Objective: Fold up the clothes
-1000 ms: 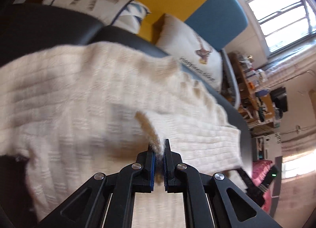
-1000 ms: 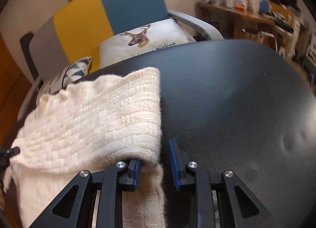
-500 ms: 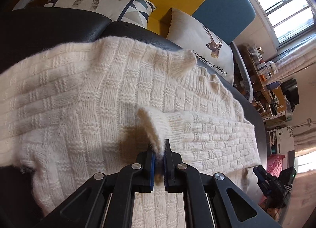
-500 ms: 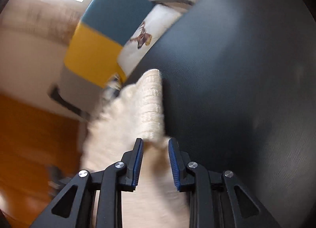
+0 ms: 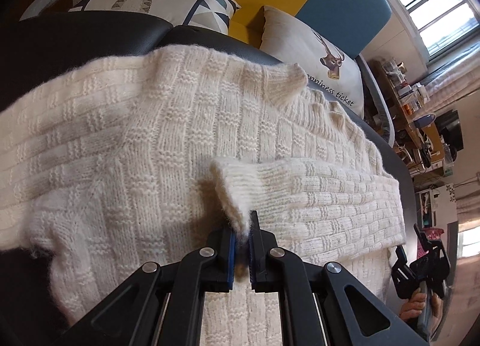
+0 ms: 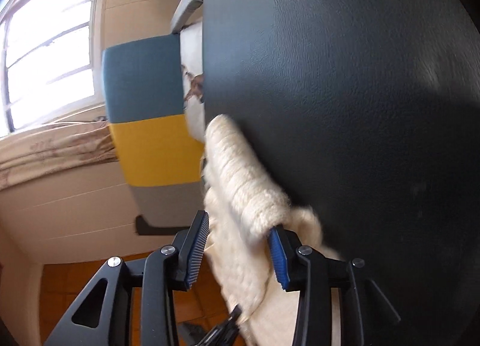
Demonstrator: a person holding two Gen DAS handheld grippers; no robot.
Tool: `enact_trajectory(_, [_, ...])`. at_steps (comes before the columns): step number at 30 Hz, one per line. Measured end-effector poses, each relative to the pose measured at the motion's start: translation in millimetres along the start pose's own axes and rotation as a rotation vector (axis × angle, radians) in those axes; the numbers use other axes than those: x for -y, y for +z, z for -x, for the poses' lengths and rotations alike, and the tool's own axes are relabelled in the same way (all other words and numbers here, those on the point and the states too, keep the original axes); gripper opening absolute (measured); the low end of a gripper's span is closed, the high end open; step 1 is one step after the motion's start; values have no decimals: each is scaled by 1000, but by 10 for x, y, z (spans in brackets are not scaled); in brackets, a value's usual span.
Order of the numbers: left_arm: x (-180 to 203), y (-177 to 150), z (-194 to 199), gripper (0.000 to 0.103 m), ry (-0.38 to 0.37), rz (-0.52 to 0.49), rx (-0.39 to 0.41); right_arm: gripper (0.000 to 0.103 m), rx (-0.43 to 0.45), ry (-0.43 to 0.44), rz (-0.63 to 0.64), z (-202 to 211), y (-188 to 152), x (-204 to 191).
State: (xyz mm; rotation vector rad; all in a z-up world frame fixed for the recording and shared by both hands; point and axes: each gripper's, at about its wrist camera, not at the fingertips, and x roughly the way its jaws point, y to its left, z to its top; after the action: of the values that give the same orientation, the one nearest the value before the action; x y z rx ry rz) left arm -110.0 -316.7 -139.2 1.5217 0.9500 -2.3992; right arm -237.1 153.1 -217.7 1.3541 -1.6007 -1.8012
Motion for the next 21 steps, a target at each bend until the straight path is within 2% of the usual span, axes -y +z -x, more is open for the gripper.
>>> enact_trajectory(4, [67,-16,75,7,40,-31,50,39,82,-170,281,15,-45,-339])
enact_trajectory(6, [162,-23,89,7,87,-91,77,38,41,-258,328,-110,-73,-348])
enact_trajectory(7, [179,-26,53,7,108,-105,69,31,29,-291,346,-148,-85,-343])
enact_trajectory(9, [166,-28,7,7,120,-104,57,30,21,-329,414,-163,-114,-400])
enact_trajectory(12, [95,-4,38,7,90,-68,53,30,-27,-366,469,-182,-109,-471])
enact_trajectory(17, [-94,77,61,8,-49,29,-1,36,-124,-367,542,-11,-85,-612])
enact_trajectory(21, [-245,138,172,12,-163,97,-11,36,-152,-375,692,117,-212,-817])
